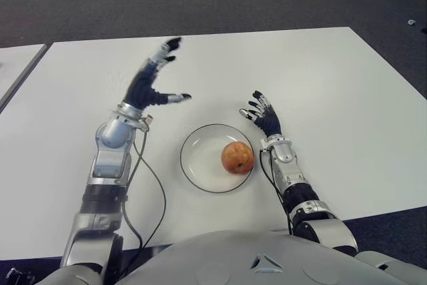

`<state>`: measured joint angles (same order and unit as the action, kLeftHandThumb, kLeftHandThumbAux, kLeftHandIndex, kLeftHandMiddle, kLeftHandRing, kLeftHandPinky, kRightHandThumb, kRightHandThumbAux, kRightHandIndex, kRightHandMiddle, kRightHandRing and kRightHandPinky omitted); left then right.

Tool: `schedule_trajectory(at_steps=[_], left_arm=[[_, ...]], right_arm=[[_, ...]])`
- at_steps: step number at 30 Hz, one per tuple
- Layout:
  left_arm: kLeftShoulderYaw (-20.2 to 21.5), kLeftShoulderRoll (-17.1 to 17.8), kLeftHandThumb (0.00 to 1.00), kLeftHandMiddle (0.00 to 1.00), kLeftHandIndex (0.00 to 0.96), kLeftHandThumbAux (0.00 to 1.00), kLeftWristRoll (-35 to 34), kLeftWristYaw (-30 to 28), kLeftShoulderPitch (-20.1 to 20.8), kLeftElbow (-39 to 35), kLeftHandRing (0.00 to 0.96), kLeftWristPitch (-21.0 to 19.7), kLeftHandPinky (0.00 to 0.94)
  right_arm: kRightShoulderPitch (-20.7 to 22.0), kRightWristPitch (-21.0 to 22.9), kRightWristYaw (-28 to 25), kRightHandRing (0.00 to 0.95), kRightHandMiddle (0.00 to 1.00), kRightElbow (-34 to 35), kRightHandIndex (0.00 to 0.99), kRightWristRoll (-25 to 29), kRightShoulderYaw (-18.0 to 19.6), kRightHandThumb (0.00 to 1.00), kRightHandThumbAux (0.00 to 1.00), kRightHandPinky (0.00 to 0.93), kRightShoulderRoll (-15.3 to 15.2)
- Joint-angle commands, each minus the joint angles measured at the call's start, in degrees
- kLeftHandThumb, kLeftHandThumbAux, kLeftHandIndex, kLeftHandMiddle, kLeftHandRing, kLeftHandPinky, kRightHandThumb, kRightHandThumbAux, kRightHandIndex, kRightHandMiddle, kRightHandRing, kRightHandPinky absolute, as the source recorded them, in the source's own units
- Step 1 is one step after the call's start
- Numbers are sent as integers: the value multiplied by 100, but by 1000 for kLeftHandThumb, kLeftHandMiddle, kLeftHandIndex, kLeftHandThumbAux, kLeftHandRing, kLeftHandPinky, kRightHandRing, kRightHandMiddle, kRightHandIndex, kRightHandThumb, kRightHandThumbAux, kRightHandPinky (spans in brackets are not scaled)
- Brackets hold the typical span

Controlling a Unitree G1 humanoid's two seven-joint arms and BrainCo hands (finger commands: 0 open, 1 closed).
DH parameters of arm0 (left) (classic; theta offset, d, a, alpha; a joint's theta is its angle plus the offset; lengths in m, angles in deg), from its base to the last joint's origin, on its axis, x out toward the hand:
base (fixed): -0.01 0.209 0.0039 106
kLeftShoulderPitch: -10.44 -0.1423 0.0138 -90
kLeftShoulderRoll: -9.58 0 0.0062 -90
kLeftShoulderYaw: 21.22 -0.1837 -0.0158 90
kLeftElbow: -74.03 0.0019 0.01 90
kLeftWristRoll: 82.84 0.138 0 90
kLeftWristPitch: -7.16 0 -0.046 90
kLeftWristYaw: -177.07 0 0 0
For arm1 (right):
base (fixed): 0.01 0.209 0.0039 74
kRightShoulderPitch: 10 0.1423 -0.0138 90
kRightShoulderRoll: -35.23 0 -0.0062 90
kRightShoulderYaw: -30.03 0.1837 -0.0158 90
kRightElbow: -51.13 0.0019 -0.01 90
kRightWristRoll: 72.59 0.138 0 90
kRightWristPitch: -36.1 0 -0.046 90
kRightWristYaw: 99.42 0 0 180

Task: Put the apples into the plate.

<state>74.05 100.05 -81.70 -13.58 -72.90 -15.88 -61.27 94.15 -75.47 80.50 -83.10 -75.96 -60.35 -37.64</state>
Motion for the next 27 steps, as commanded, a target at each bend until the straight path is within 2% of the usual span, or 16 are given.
schedule_trajectory(at_steps=[1, 7, 16, 22, 27], left_arm=[[232, -297, 0, 0, 0, 319, 305, 714, -92, -88, 0, -257, 0], [449, -549, 0, 0, 0, 355, 219, 1162, -229, -165, 0, -473, 0], [715, -604, 0, 0, 0, 396, -24, 1250, -332, 370, 0, -125, 0], [750, -681, 0, 0, 0, 411, -75, 1275, -320, 538, 0, -38, 0], [643, -894, 0, 0, 0, 399, 94, 1497, -404, 813, 0, -46, 0]], right_arm=[[-314, 503, 17, 135, 75, -339, 11, -45, -54, 163, 706, 220, 27], [-319, 494, 17, 138, 79, -332, 12, -45, -82, 170, 707, 219, 15], [-297, 492, 3, 142, 83, -354, 12, -12, -87, 174, 715, 221, 14], [-296, 495, 9, 142, 82, -357, 12, -15, -89, 169, 720, 224, 12], [-291, 477, -16, 145, 84, -374, 14, -7, -93, 163, 715, 228, 11]])
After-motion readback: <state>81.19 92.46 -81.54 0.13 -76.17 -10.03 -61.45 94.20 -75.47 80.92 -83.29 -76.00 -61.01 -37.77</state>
